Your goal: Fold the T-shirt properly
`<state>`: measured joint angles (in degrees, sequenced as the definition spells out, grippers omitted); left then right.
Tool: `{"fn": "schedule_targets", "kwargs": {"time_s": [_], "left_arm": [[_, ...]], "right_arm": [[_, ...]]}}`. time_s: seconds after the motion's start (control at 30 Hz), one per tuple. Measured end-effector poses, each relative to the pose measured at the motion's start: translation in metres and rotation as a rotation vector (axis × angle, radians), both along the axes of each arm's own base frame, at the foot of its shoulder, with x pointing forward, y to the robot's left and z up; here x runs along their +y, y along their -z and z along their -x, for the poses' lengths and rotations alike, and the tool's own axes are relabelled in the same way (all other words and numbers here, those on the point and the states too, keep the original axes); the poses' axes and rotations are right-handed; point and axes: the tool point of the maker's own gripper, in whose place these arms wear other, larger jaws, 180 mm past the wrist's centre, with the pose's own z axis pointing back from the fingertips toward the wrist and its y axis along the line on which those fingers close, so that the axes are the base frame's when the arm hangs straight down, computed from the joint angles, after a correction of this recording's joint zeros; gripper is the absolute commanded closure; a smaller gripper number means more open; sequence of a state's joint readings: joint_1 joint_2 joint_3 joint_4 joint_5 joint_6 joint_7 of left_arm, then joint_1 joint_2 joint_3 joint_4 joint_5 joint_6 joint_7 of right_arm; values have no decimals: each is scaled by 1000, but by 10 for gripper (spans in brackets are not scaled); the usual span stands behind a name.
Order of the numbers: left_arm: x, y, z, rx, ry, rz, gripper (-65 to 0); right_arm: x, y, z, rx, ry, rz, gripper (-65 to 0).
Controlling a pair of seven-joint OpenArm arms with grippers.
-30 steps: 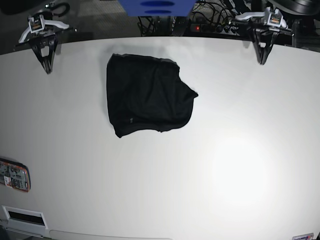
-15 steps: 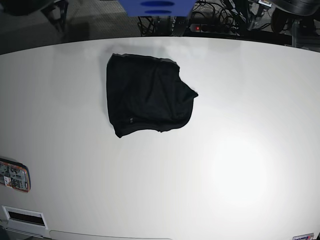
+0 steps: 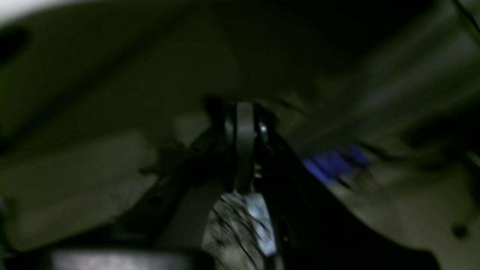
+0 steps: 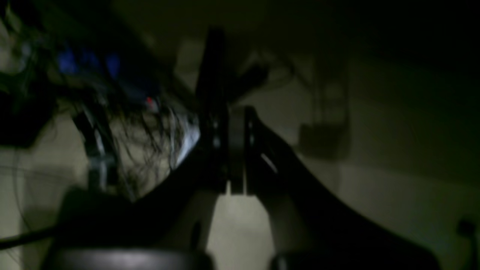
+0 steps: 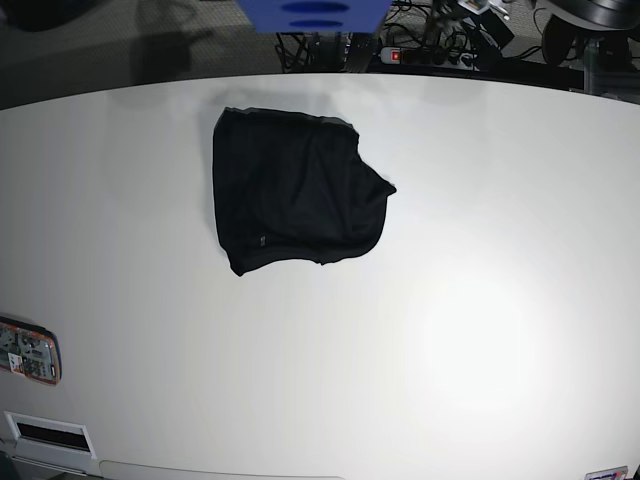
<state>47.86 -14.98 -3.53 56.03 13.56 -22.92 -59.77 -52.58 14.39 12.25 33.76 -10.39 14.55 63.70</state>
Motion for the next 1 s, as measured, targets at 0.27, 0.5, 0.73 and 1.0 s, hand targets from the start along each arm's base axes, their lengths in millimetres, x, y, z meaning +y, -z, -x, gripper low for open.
{"fn": "schedule_targets", "kwargs": {"time_s": [0.27,0.5,0.73,1.0], "left_arm": [[-15,41,15,124,66,31,0],[-8,71,21,221,66,7,0],[-6,77,18,232,58,2,0],[29,140,102,779,140,-212,0]], "right_arm": [[-21,37,-48,-46,76,48,0],[-12,64,-20,115,113,37,0],[-31,67,-9,168,151,76,0],[26,155,-16,686,96,-13,0]]}}
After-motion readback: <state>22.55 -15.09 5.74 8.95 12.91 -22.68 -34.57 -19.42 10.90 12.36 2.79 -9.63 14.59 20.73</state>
